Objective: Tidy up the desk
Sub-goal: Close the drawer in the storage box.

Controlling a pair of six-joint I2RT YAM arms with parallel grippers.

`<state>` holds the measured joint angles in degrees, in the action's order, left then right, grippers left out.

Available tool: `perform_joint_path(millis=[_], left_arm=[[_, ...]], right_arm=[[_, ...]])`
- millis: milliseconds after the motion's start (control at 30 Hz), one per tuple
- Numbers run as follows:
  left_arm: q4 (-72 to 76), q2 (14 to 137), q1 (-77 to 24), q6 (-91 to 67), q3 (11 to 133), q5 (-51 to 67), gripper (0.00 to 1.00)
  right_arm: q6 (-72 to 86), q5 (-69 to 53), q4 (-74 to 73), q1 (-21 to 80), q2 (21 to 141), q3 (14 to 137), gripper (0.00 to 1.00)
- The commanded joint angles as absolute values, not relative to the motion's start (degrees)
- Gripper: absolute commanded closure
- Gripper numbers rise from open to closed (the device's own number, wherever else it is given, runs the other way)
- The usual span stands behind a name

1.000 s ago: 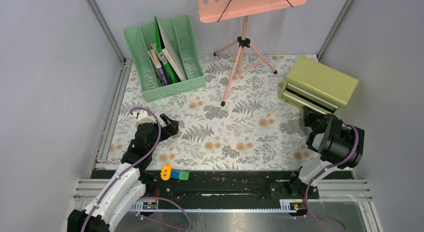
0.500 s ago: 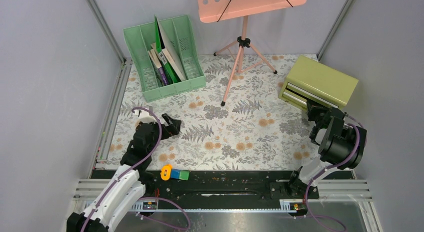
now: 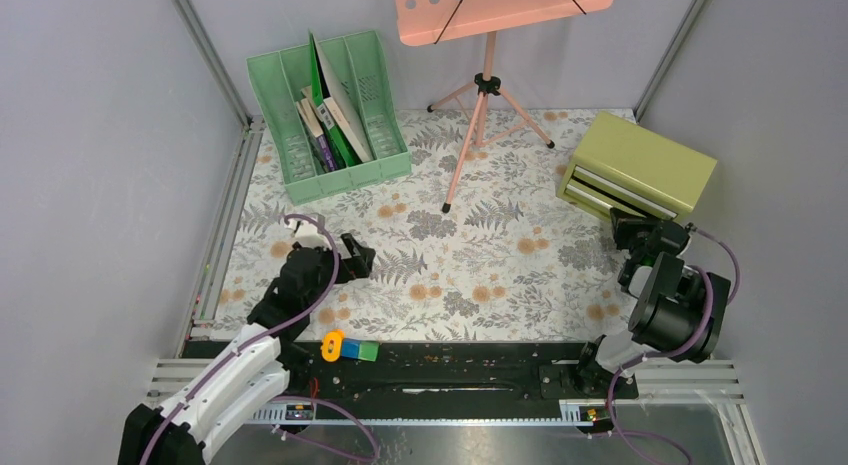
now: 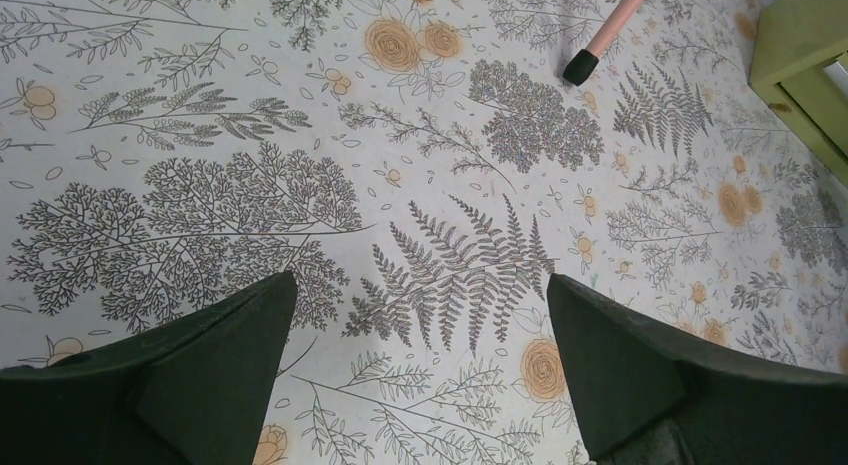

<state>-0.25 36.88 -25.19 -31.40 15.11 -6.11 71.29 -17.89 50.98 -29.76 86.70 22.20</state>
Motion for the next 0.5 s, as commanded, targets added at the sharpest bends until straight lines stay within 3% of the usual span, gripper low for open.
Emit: perform_joint_path(millis=[0,467], left_arm=[[1.60,38.25,-27.87,-29.52,19.13,-11.23,0.01],[0.44,41.80,-34.10,-27.94,21.97,-16.88,0.01]], right_arm=[[68.90,-17.16,46.78,-30.06,85.49,21.63,1.00],[71.97,-12.43,51.53,-30.02,93.46,25.74,1.00]])
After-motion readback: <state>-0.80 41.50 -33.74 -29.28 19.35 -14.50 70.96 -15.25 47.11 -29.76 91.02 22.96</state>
